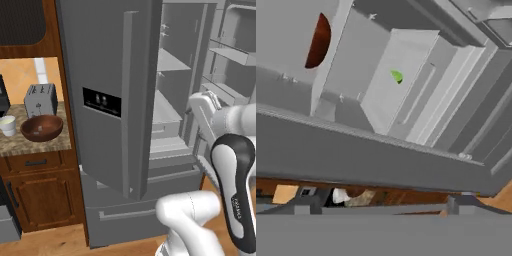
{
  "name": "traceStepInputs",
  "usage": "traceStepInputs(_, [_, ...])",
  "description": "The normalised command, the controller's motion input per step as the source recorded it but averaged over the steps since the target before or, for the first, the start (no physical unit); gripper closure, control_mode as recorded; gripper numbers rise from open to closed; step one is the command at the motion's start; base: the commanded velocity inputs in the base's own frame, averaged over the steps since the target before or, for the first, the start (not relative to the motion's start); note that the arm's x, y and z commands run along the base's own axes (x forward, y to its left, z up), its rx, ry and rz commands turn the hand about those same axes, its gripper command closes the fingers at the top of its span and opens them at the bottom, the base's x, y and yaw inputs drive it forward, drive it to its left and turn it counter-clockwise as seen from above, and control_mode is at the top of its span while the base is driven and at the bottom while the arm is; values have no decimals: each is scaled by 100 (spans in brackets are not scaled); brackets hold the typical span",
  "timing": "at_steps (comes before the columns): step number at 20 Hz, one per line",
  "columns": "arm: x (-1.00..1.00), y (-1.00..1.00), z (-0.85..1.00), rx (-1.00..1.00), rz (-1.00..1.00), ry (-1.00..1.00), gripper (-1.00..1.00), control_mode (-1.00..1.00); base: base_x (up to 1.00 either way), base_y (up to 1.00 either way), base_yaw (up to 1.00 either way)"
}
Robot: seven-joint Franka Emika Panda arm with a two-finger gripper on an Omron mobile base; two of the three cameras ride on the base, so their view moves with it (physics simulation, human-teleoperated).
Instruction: Grab a lemon wedge from the fridge and one ice cube from the ice bowl, and put them in the glass of lemonade.
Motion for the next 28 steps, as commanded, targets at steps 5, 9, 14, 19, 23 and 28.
traceStepInputs(5, [35, 0, -73, 35, -11, 16, -100, -100, 0, 0, 0])
traceStepInputs(9, [74, 16, -79, 25, -7, 7, -100, -100, 0, 0, 0])
traceStepInputs(14, [99, 18, -55, 14, -5, 13, -100, -100, 0, 0, 0])
traceStepInputs(19, [96, -1, -17, 7, 0, 12, -100, -100, 0, 0, 0])
traceStepInputs(23, [91, 4, -12, 3, 11, 7, -100, -100, 0, 0, 0])
traceStepInputs(28, [62, 43, -20, 0, 42, 3, -100, -100, 0, 0, 0])
